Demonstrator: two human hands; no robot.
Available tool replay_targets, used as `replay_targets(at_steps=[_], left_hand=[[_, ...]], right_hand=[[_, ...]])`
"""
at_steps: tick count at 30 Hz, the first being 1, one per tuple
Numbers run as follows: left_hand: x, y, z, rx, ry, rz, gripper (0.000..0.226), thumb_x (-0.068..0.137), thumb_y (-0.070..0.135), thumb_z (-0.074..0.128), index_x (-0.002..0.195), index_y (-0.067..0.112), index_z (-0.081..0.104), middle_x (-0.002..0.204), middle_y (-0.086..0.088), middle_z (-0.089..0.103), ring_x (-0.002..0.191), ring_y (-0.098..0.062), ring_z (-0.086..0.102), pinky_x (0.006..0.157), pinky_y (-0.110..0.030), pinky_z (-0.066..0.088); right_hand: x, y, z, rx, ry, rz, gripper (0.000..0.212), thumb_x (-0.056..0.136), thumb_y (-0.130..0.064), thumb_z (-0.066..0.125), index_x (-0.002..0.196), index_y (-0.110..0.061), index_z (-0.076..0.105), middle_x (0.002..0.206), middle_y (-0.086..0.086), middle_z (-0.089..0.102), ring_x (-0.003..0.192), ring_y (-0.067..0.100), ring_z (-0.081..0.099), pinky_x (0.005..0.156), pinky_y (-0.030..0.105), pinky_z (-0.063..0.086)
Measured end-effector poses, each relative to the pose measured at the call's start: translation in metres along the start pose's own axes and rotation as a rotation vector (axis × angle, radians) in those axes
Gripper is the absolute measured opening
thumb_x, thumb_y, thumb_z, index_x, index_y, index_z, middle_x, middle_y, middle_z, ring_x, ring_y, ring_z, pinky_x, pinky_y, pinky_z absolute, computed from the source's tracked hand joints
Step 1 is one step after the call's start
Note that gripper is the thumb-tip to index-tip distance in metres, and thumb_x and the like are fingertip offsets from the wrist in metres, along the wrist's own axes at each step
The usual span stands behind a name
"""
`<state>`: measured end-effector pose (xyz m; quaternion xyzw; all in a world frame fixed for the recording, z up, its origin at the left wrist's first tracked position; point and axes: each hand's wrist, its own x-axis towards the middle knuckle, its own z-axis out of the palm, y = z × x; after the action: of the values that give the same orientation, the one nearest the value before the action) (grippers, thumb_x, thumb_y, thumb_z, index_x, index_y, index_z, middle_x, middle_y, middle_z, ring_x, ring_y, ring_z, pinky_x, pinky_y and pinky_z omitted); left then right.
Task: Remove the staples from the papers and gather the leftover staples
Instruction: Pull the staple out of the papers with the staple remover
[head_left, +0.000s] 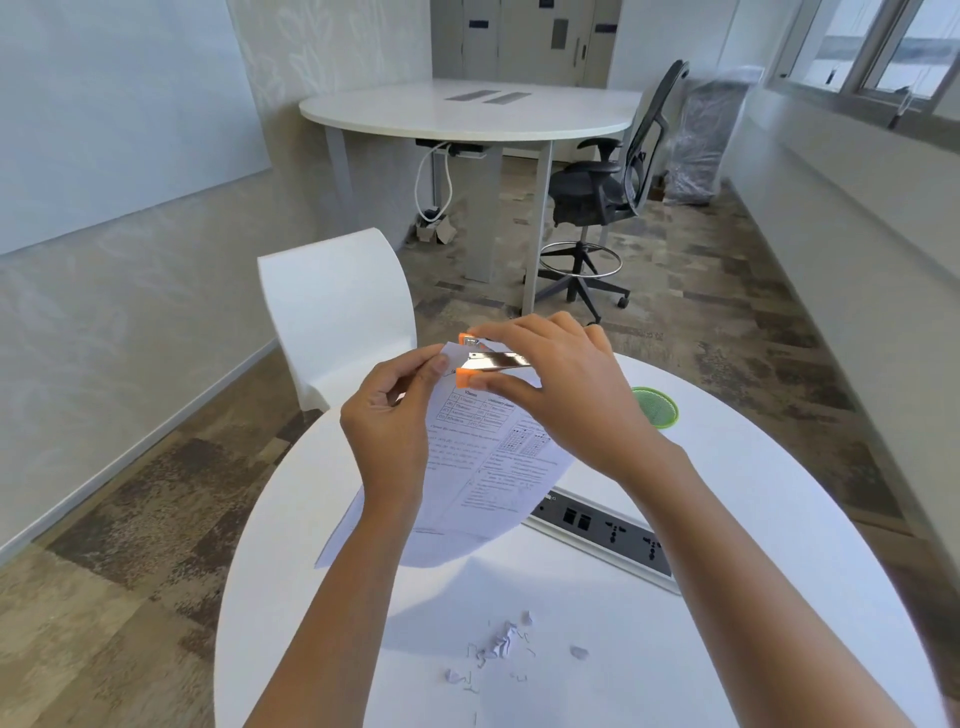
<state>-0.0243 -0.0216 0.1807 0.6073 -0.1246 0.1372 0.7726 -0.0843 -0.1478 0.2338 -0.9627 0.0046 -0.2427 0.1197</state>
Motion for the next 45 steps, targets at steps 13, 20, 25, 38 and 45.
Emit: replay_targets(at_steps=[13, 20, 25, 38, 45], left_hand=[[-0.01, 0.011, -0.001, 0.043, -0.061, 0.039, 0.014, 0.081, 0.016, 0.071, 0.093, 0.024, 0.073, 0.091, 0.005, 0.073, 0.091, -0.016, 0.067, 0.079, -0.02, 0.053], [-0.01, 0.014, 0.001, 0.042, -0.055, 0.048, 0.02, 0.08, 0.013, 0.071, 0.085, 0.032, 0.071, 0.078, 0.021, 0.072, 0.084, -0.007, 0.068, 0.077, -0.017, 0.052], [-0.009, 0.014, 0.003, 0.052, -0.058, 0.035, 0.02, 0.079, 0.011, 0.071, 0.083, 0.031, 0.072, 0.075, 0.022, 0.072, 0.081, -0.004, 0.067, 0.075, -0.015, 0.052], [-0.008, 0.014, 0.003, 0.089, -0.049, 0.047, 0.018, 0.078, 0.014, 0.074, 0.084, 0.031, 0.073, 0.077, 0.019, 0.073, 0.079, -0.004, 0.069, 0.074, -0.02, 0.055], [-0.005, 0.015, 0.003, 0.104, -0.062, 0.066, 0.02, 0.077, 0.013, 0.074, 0.082, 0.033, 0.071, 0.073, 0.024, 0.071, 0.077, 0.0, 0.067, 0.071, -0.012, 0.05]], right_hand=[[-0.008, -0.006, -0.009, 0.027, 0.023, -0.016, 0.039, 0.083, -0.06, 0.051, 0.114, -0.039, 0.06, 0.106, -0.017, 0.065, 0.085, 0.002, 0.036, 0.08, 0.03, 0.032], [-0.007, -0.007, -0.011, 0.037, 0.033, -0.011, 0.037, 0.083, -0.06, 0.052, 0.111, -0.039, 0.061, 0.102, -0.017, 0.066, 0.083, 0.003, 0.036, 0.081, 0.031, 0.034], [-0.006, -0.005, -0.012, 0.036, 0.031, -0.007, 0.036, 0.083, -0.061, 0.051, 0.11, -0.04, 0.062, 0.102, -0.017, 0.066, 0.082, 0.003, 0.036, 0.081, 0.031, 0.034], [-0.005, -0.004, -0.013, 0.05, 0.041, -0.002, 0.035, 0.082, -0.061, 0.052, 0.108, -0.04, 0.062, 0.098, -0.018, 0.065, 0.081, 0.003, 0.036, 0.079, 0.029, 0.033], [-0.004, -0.003, -0.013, 0.085, 0.028, -0.009, 0.036, 0.081, -0.062, 0.051, 0.108, -0.04, 0.062, 0.099, -0.019, 0.064, 0.082, 0.001, 0.037, 0.079, 0.028, 0.034]])
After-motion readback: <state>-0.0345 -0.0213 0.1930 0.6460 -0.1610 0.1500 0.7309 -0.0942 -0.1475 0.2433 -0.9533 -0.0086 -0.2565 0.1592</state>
